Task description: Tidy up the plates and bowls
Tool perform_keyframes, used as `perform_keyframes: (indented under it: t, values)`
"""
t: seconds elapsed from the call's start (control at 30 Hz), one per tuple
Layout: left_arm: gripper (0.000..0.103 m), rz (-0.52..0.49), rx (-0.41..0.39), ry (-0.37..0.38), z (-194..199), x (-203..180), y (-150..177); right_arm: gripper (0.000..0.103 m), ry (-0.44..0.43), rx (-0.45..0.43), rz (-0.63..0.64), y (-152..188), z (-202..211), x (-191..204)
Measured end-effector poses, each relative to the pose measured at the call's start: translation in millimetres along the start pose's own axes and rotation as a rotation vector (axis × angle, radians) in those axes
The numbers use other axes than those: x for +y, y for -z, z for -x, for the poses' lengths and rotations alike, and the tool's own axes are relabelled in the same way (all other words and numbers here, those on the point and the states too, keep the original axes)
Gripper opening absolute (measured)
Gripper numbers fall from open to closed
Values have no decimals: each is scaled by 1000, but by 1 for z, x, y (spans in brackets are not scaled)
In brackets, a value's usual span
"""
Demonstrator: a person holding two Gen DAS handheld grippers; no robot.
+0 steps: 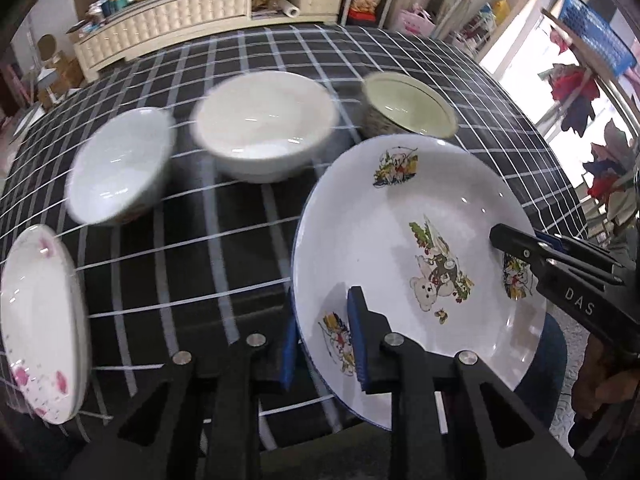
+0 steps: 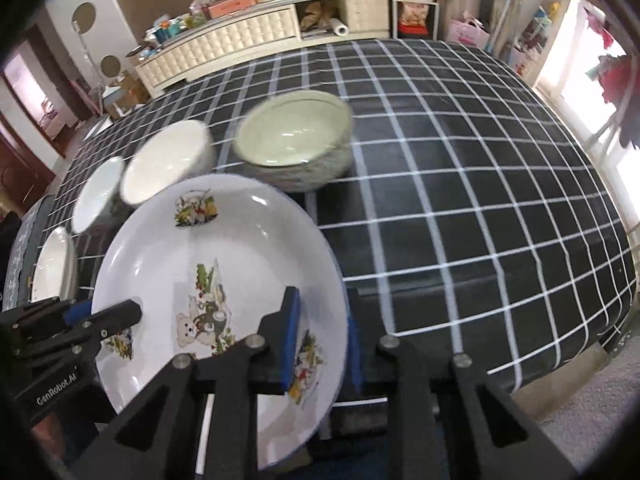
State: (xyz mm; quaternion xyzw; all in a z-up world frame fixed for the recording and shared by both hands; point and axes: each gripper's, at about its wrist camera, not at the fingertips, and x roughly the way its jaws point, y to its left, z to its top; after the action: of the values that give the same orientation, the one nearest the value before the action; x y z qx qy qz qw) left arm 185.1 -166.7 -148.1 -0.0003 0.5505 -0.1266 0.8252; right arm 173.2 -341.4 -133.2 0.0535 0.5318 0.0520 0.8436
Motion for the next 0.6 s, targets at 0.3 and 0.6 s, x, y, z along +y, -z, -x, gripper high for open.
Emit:
perform_keyframes:
  t: [0.3,0.6]
  values:
    - [20,106,-78,-49,52,83,29,25,-54,-29,96,-6,4,84]
    - [20,222,-118,-117,88,171,64,24,-111,-13,230,-6,-11,173]
